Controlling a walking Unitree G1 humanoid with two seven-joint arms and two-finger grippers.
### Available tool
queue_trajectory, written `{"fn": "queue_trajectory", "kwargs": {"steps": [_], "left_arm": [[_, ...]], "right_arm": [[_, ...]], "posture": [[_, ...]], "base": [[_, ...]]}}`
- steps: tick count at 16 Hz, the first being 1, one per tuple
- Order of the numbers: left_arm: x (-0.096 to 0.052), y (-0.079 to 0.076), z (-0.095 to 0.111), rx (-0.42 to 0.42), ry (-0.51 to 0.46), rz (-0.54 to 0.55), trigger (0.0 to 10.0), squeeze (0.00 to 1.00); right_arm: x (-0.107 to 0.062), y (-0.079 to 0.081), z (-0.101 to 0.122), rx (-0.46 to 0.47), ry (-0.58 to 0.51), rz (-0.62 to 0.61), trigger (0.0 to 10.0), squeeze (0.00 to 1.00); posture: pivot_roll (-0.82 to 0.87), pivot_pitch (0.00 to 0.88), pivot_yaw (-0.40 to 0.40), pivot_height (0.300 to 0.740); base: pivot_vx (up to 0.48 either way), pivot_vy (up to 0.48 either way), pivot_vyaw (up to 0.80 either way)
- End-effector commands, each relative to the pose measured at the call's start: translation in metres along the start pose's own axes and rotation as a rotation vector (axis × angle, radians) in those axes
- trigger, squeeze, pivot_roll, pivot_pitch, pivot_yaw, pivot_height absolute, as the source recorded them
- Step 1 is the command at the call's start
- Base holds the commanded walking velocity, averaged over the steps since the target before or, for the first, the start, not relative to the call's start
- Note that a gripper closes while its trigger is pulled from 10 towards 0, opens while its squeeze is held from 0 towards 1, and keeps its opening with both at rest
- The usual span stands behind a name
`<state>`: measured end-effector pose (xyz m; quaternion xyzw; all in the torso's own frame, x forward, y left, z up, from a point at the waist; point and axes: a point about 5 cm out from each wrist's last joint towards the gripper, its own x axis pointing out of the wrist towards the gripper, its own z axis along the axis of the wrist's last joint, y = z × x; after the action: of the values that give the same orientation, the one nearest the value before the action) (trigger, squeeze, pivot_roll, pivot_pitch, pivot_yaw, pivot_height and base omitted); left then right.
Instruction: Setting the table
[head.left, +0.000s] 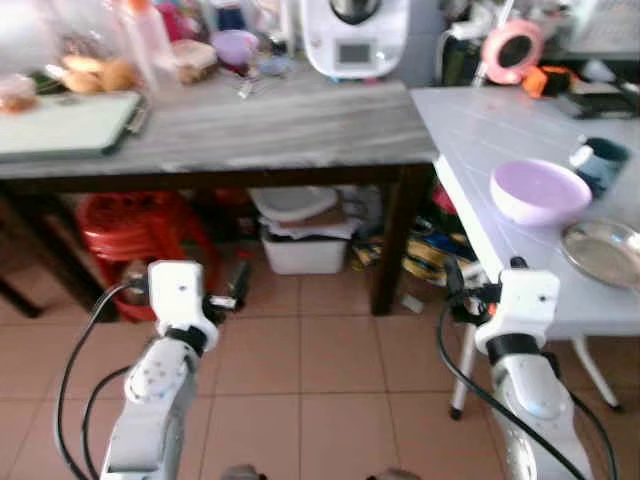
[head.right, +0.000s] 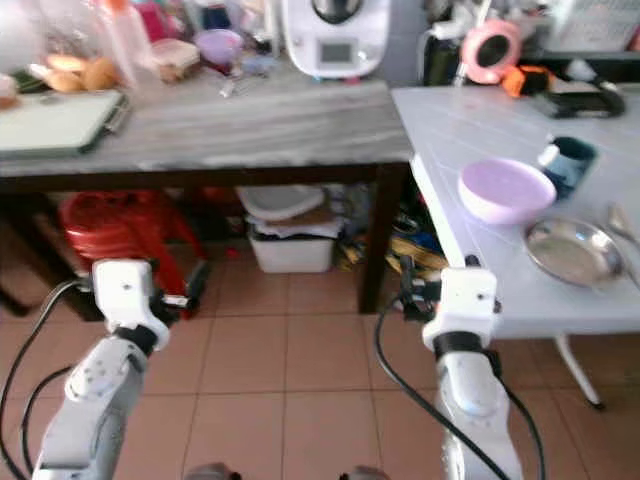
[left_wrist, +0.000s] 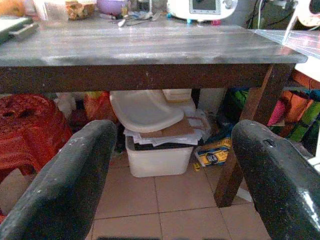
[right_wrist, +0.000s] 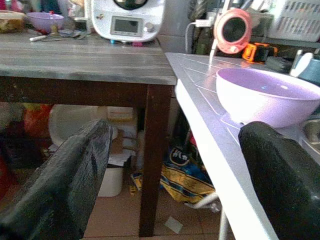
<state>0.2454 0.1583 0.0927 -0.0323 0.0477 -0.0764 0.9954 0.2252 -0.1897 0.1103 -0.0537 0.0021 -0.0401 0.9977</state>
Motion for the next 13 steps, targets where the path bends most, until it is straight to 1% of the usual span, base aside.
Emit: {"fn": "queue_trajectory", "kwargs": {"steps": [1,7,8,9,13], "left_arm": [[0.0016,0.0045,0.0042,0.019,-0.011,0.007,10.0,0.0],[0.0025,0.0062,0.0054,0.032,-0.007,0.017,10.0,0.0],[0.003,0.0064,0.0055,0.032,-0.007,0.019,10.0,0.0],[0.003,0.0062,0.0053,0.032,-0.007,0.019,10.0,0.0],[0.0026,0.0053,0.0054,0.036,-0.006,0.024,10.0,0.0]], "right_arm": [[0.0004,0.0024,0.0006,0.011,0.0,0.007,10.0,0.0],[-0.0007,-0.0022,-0.0062,0.003,0.033,-0.024,10.0,0.0],[-0.0005,-0.0033,-0.0052,-0.041,0.02,-0.029,10.0,0.0],[-0.0004,-0.0039,-0.0045,-0.061,0.014,-0.029,10.0,0.0],[-0.0002,-0.0048,-0.0039,-0.051,0.016,-0.022,10.0,0.0]], "posture": [[-0.03,0.0,0.019,0.74],[-0.03,0.0,0.024,0.74],[-0.03,0.0,0.023,0.74],[-0.03,0.0,0.021,0.74],[-0.03,0.0,0.019,0.74]], "base": [[0.0,-0.334,0.0],[0.0,-0.369,0.0],[0.0,-0.39,0.0],[0.0,-0.386,0.0],[0.0,-0.38,0.0]]}}
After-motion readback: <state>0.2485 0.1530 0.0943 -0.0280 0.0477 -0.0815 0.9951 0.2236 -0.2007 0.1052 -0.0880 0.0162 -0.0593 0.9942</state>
